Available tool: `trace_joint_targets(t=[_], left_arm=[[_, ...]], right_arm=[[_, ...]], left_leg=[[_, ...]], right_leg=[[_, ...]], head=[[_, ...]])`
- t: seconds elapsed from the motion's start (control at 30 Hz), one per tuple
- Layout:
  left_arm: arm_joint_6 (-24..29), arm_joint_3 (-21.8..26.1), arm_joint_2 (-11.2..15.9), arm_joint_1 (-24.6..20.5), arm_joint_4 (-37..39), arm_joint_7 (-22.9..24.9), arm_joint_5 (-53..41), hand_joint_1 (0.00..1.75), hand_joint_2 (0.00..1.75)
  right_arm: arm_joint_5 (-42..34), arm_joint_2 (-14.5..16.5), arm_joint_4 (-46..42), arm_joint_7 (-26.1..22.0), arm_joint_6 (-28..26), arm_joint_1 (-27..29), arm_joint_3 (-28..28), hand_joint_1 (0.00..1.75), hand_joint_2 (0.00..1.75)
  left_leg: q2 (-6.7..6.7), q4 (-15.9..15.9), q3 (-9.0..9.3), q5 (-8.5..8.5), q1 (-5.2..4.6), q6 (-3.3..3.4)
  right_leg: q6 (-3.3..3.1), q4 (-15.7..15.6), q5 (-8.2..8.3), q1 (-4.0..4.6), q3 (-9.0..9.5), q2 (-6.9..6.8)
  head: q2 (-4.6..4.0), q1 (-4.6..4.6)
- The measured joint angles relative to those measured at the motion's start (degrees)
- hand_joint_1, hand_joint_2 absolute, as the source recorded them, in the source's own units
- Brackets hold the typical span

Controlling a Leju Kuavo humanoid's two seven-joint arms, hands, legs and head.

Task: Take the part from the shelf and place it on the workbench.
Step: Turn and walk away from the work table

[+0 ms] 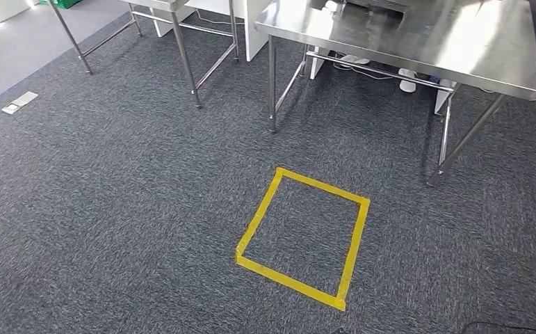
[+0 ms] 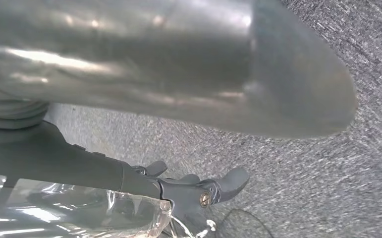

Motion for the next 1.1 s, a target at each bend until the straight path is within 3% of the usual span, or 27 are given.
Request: trace_joint_targets(t=[0.03,0.07,0.13,0.17,0.2,0.27,0.3,0.37,0.43,0.5,0.53,0.57,0.63,0.7,0.77,0.8,0.87,0.93,1.0,1.03,1.07,1.1], left_arm=[[-0.02,0.2,0.01,0.04,0.01,0.01,0.15,0.0,0.0],[-0.04,0.36,0.05,0.06,0.0,0.01,0.3,0.0,0.0],[-0.07,0.57,0.1,-0.06,0.0,0.02,0.51,0.0,0.0],[-0.1,0.65,0.09,-0.19,-0.01,0.02,0.55,0.0,0.0],[-0.12,0.73,0.05,-0.31,-0.01,0.02,0.59,0.0,0.0],[-0.11,0.95,0.01,-0.42,-0.01,0.04,0.8,0.0,0.0],[-0.07,1.08,-0.02,-0.4,-0.01,0.09,0.99,0.0,0.0],[0.07,1.46,-0.06,-0.45,-0.01,0.28,1.46,0.0,0.0],[0.16,1.86,-0.15,-0.54,-0.02,0.45,1.85,0.0,0.0],[0.2,2.13,-0.28,-0.53,-0.01,0.5,2.22,0.0,0.0],[0.2,2.28,-0.34,-0.51,0.0,0.51,2.42,0.0,0.0],[0.21,2.47,-0.4,-0.49,0.01,0.54,2.57,0.0,0.0],[0.22,2.81,-0.51,-0.48,0.0,0.57,2.74,0.0,0.0],[0.25,3.02,-0.56,-0.48,0.0,0.59,2.77,0.0,0.0],[0.32,3.24,-0.58,-0.41,0.01,0.6,2.77,0.0,0.0],[0.37,3.33,-0.57,-0.33,0.01,0.61,2.77,0.0,0.0],[0.44,3.44,-0.55,-0.26,0.0,0.61,2.78,0.0,0.0],[0.46,3.45,-0.54,-0.37,-0.01,0.61,2.79,0.0,0.0],[0.46,3.45,-0.55,-0.42,0.0,0.61,2.79,0.0,0.0],[0.46,3.45,-0.55,-0.37,0.01,0.64,2.73,0.0,0.0],[0.46,3.45,-0.55,-0.32,0.01,0.75,2.5,0.0,0.0],[0.48,3.43,-0.51,-0.3,0.01,0.96,2.09,0.0,0.0]], right_arm=[[0.09,0.01,0.0,0.01,0.15,-0.05,-0.22,0.0,0.0],[0.18,0.04,0.0,0.01,0.31,-0.17,-0.37,0.0,0.0],[0.55,0.12,0.0,-0.01,0.61,-0.53,-0.52,0.0,0.0],[0.77,0.16,0.0,-0.02,0.71,-0.73,-0.56,0.0,0.0],[0.97,0.19,0.0,-0.1,0.78,-0.93,-0.6,0.0,0.0],[1.38,0.25,0.0,-0.5,0.99,-1.34,-0.63,0.0,0.0],[1.67,0.28,-0.01,-0.83,1.2,-1.58,-0.64,0.0,0.0],[2.35,0.44,-0.01,-1.36,1.65,-2.02,-0.62,0.0,0.0],[3.0,0.62,-0.01,-1.55,2.09,-2.24,-0.57,0.0,0.0],[3.57,0.71,0.0,-1.46,2.45,-2.3,-0.51,0.0,0.0],[3.78,0.72,0.0,-1.39,2.56,-2.33,-0.5,0.0,0.0],[3.96,0.73,0.0,-1.33,2.64,-2.39,-0.49,0.0,0.0],[4.15,0.72,0.0,-1.28,2.68,-2.59,-0.49,0.0,0.0],[4.21,0.75,0.0,-1.28,2.68,-2.87,-0.49,0.0,0.0],[4.2,0.81,0.0,-1.25,2.68,-3.04,-0.47,0.0,0.0],[4.21,0.85,-0.01,-1.22,2.68,-3.11,-0.45,0.0,0.0],[4.23,0.92,-0.02,-1.17,2.68,-3.23,-0.42,0.0,0.0],[4.29,0.99,-0.01,-1.17,2.69,-3.18,-0.41,0.0,0.0],[4.31,0.96,0.0,-1.16,2.7,-3.01,-0.42,0.0,0.0],[4.27,0.92,0.0,-1.15,2.69,-2.98,-0.42,0.0,0.0],[4.2,0.9,0.0,-1.14,2.68,-3.0,-0.42,0.0,0.0],[4.13,0.91,0.0,-1.12,2.64,-3.03,-0.42,0.0,0.0]], left_leg=[[0.27,-0.39,0.41,0.73,0.16,-0.15],[0.74,-3.11,1.99,2.33,0.35,-0.25],[2.84,-10.95,6.37,5.63,0.55,-0.31],[3.56,-13.62,7.78,6.46,0.52,-0.11],[3.97,-14.95,8.42,6.7,0.36,0.17],[3.0,-15.25,8.21,6.75,-0.11,1.08],[2.47,-15.39,8.11,6.94,-0.22,1.55],[1.45,-15.7,7.88,7.46,-0.19,2.5],[0.36,-15.78,7.5,7.79,-0.13,3.08],[-1.1,-15.76,7.17,8.0,-0.17,3.29],[-1.87,-15.75,7.1,8.09,-0.19,3.28],[-2.67,-15.74,7.08,8.19,-0.2,3.2],[-4.09,-15.69,7.07,8.43,-0.27,2.84],[-5.19,-15.64,6.89,8.7,-0.46,2.27],[-6.03,-15.82,6.68,9.05,-0.5,1.59],[-6.04,-15.8,6.54,9.1,-0.39,1.3],[-4.05,-14.01,5.53,7.7,-0.36,0.79],[-1.11,-8.03,2.82,3.88,-0.34,0.41],[-0.14,-1.41,-0.07,0.9,-0.13,0.04],[0.08,-0.39,-0.36,0.92,-0.01,-0.11],[0.37,-1.57,0.49,1.97,0.15,-0.22],[1.03,-4.76,2.42,3.68,0.3,-0.28]], right_leg=[[0.01,0.03,-0.02,0.0,0.02,-0.66],[0.11,0.09,-0.11,-0.04,0.07,-1.23],[0.62,0.48,-0.49,0.18,0.02,-2.15],[1.0,0.71,-0.75,0.38,-0.1,-2.54],[1.36,0.89,-0.94,0.68,-0.19,-2.93],[2.01,0.95,-1.09,0.95,0.04,-3.79],[2.34,1.17,-1.29,0.9,0.06,-3.5],[2.56,3.93,-3.06,0.57,-1.21,-1.14],[2.17,10.86,-6.39,0.35,-4.56,1.4],[2.25,17.02,-8.32,0.38,-7.56,2.05],[2.61,17.31,-7.97,0.42,-7.73,2.21],[3.1,15.34,-6.74,0.44,-6.8,2.44],[3.72,7.21,-3.39,0.29,-3.04,4.14],[3.22,1.92,-1.5,0.32,-0.88,5.6],[2.21,1.39,-1.17,0.62,-0.74,5.14],[1.72,1.28,-0.93,0.37,-0.6,4.6],[0.62,0.94,-0.4,-0.02,-0.39,3.39],[-0.15,0.83,-0.2,0.08,-0.53,2.01],[-0.38,0.85,-0.24,0.34,-0.68,0.42],[-0.38,0.87,-0.26,0.4,-0.73,-0.33],[-0.37,0.88,-0.27,0.4,-0.73,-1.0],[-0.29,0.91,-0.34,0.39,-0.65,-1.59]], head=[[0.0,0.0],[0.0,-0.01],[0.0,-0.05],[0.0,0.07],[0.0,0.21],[0.0,0.49],[0.0,0.52],[0.0,0.59],[0.0,0.69],[0.0,0.7],[0.0,0.71],[0.0,0.71],[0.0,0.71],[0.0,0.67],[0.0,0.63],[0.0,0.6],[0.0,0.49],[0.0,0.37],[0.0,0.33],[0.0,0.32],[0.0,0.32],[0.0,0.32]])
